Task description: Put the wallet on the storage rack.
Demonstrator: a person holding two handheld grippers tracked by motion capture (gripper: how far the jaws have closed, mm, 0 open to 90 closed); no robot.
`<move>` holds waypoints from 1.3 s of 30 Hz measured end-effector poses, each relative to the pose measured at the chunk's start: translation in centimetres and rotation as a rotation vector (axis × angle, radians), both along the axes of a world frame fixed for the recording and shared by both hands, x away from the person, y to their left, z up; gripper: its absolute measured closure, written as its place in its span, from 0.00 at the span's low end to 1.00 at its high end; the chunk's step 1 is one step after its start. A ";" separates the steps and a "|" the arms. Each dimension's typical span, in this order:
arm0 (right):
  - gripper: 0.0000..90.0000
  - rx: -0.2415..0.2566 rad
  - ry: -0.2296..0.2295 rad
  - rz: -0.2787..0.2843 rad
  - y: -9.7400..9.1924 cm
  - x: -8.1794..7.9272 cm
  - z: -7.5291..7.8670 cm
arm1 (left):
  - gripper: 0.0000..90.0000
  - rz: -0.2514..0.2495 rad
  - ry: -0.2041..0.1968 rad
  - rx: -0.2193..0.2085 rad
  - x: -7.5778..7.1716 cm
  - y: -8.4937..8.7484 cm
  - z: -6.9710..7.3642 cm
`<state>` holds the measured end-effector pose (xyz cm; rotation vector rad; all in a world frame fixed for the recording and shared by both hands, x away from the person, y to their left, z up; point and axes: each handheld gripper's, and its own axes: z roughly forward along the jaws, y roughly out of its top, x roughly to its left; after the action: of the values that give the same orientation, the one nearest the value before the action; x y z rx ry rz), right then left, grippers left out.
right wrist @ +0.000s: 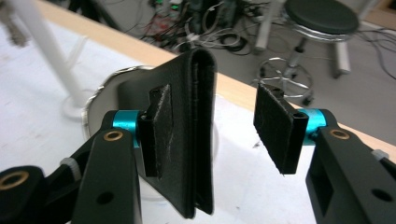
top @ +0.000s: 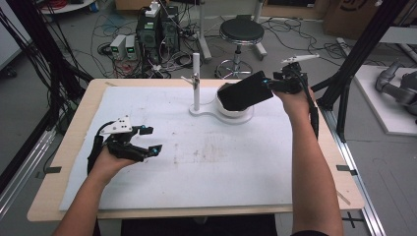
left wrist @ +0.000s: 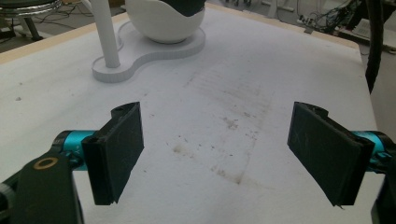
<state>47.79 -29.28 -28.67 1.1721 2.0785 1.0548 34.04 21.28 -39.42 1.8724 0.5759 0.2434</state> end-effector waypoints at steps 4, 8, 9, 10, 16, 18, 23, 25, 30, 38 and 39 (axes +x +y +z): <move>0.52 0.053 0.033 -0.014 -0.7 0.6 -0.8 | 0.21 -0.001 -0.003 -0.006 0.0 0.1 0.0; 0.53 0.024 0.036 -0.015 0.0 1.1 -1.2 | 0.20 0.003 0.000 -0.003 0.1 0.2 -0.1; 0.53 0.020 0.034 -0.012 0.2 1.1 -1.3 | 0.20 0.003 0.001 -0.003 0.1 0.2 0.0; 0.53 0.016 0.031 -0.009 0.3 1.2 -1.3 | 0.20 0.003 0.002 -0.004 0.1 0.2 -0.1; 0.37 0.008 0.028 -0.022 0.4 0.6 -0.9 | 0.20 0.011 0.001 0.001 0.2 0.3 -0.1; 0.32 0.010 0.017 -0.017 0.4 0.0 -0.5 | 0.20 0.017 0.007 0.007 0.2 0.4 -0.1; 0.25 0.049 -0.016 0.017 0.1 -1.7 0.8 | 0.20 0.024 0.001 0.014 0.1 0.3 0.0; 0.24 0.061 -0.032 0.030 -0.1 -2.4 1.4 | 0.20 0.028 -0.004 0.010 0.0 0.3 0.2; 0.24 0.112 -0.102 0.070 -0.7 -4.8 2.3 | 0.20 0.036 -0.016 0.004 -0.1 0.6 0.5; 0.22 0.232 -0.167 0.145 -2.1 -8.7 0.7 | 0.20 0.052 -0.040 0.012 -0.3 0.6 0.7; 0.22 0.245 -0.180 0.153 -2.2 -9.2 0.4 | 0.20 0.052 -0.045 0.013 -0.3 0.6 0.7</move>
<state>38.63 -31.46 -28.29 0.9986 1.9631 1.4652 33.76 21.88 -38.71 1.8610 0.5939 0.3233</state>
